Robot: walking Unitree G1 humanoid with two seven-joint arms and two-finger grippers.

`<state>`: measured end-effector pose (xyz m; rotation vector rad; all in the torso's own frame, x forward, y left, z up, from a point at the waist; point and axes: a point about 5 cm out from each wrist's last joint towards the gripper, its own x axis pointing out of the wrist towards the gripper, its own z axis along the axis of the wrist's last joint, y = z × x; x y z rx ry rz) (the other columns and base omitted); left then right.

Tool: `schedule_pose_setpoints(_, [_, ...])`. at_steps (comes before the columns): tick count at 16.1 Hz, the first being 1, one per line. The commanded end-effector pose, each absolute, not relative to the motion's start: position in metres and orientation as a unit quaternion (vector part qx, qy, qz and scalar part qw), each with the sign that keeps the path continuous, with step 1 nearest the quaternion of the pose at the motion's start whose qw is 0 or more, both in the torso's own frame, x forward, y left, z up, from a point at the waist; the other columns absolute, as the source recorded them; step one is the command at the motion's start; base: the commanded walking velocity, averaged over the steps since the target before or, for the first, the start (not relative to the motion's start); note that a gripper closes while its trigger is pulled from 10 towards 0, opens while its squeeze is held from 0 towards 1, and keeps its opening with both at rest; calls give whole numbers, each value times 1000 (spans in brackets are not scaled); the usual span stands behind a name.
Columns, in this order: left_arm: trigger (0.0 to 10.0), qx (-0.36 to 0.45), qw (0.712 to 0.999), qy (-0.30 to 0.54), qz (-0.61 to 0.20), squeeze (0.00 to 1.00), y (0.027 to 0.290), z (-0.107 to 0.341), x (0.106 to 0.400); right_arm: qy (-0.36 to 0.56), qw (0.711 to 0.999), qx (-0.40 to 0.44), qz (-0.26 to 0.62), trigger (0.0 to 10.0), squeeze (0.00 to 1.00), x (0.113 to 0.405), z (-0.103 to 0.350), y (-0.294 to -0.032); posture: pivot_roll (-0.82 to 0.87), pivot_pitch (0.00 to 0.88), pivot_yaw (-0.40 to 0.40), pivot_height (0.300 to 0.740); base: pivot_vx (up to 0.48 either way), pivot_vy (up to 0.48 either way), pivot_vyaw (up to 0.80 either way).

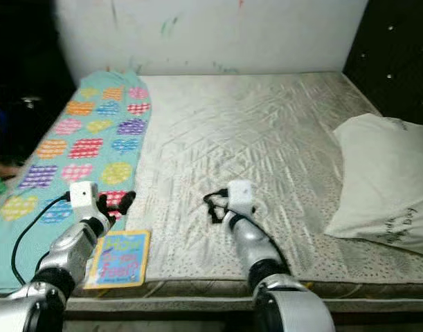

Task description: Clean up the room

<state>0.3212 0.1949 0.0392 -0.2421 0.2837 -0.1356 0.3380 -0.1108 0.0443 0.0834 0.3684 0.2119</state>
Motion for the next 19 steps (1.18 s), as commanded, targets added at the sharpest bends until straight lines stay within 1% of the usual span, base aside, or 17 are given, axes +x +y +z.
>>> schedule_pose_setpoints(1, [10000, -93, 985, 121, -84, 0, 201, 44, 319, 149, 981, 46, 115, 10000, 0, 344, 56, -113, -53, 0, 49, 740, 0, 0, 0])
schedule_pose_setpoints(3, [10000, -70, 988, 103, -97, 0, 208, 40, 302, 119, 985, 49, 116, 10000, 0, 344, 62, -126, -48, 0, 43, 740, 0, 0, 0])
schedule_pose_setpoints(5, [10000, -45, 991, 67, -104, 0, 211, 46, 280, 84, 988, 40, 126, 10000, 0, 338, 65, -142, -46, 0, 34, 740, 0, 0, 0])
schedule_pose_setpoints(9, [10000, -13, 993, 16, -119, 0, 203, 67, 255, 48, 992, 32, 111, 10000, 0, 326, 74, -166, -46, 0, 15, 740, 0, 0, 0])
schedule_pose_setpoints(12, [10000, 30, 991, 3, -133, 0, 198, 78, 240, 24, 995, 27, 96, 10000, 0, 321, 89, -176, -59, 0, -6, 740, 0, 0, 0])
schedule_pose_setpoints(13, [10000, 54, 991, -8, -123, 0, 200, 80, 236, 3, 997, 16, 75, 10000, 0, 320, 100, -184, -63, 0, -20, 740, 0, 0, 0])
schedule_pose_setpoints(15, [10000, 55, 993, -2, -104, 0, 202, 79, 230, -2, 997, 11, 75, 10000, 0, 315, 106, -190, -65, 0, -24, 740, 0, 0, 0])
schedule_pose_setpoints(16, [10000, 93, 990, -3, -103, 0, 207, 78, 223, -4, 997, 9, 80, 10000, 0, 310, 109, -193, -64, 0, -22, 740, 0, 0, 0])
schedule_pose_setpoints(17, [10000, 108, 992, 8, -65, 0, 220, 72, 217, -10, 997, -11, 79, 10000, 0, 304, 109, -198, -61, 0, -20, 740, 0, 0, 0])
schedule_pose_setpoints(19, [10000, 133, 991, 11, -11, 0, 235, 67, 220, 2, 997, -22, 80, 10000, 0, 303, 103, -201, -57, 0, -12, 740, 0, 0, 0])
